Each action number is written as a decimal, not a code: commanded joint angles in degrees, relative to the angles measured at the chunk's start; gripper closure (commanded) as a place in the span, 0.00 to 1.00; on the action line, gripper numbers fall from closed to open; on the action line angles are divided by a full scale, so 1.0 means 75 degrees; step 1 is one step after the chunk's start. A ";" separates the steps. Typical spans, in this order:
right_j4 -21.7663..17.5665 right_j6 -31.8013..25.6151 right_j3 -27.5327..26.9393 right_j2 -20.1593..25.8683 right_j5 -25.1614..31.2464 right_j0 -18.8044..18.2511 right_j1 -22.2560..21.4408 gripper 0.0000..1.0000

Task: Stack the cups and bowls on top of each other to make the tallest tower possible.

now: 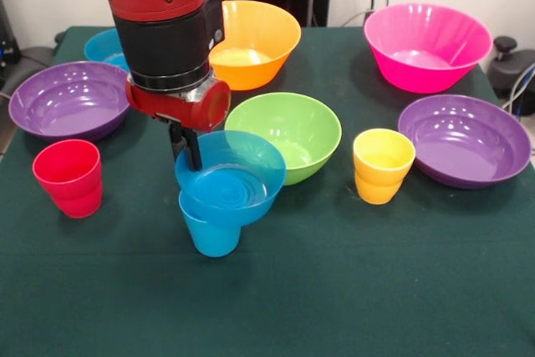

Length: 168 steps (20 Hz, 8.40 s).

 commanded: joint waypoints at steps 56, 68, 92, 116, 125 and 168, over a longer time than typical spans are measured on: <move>-0.0965 -0.1356 0.1257 0.0834 -0.0382 -0.0406 -0.0186 1.00; -0.1312 -0.1414 0.1082 0.1085 -0.0449 -0.0699 0.0010 1.00; -0.1297 -0.1410 0.0147 0.1225 0.0441 -0.0654 0.0320 1.00; -0.1239 -0.1546 0.0056 0.1310 0.0742 -0.0744 0.0230 1.00; -0.1255 -0.1736 -0.0119 0.1437 0.0978 -0.0877 0.0273 1.00; -0.1717 -0.1650 0.0717 0.1639 0.0174 -0.1327 0.0226 1.00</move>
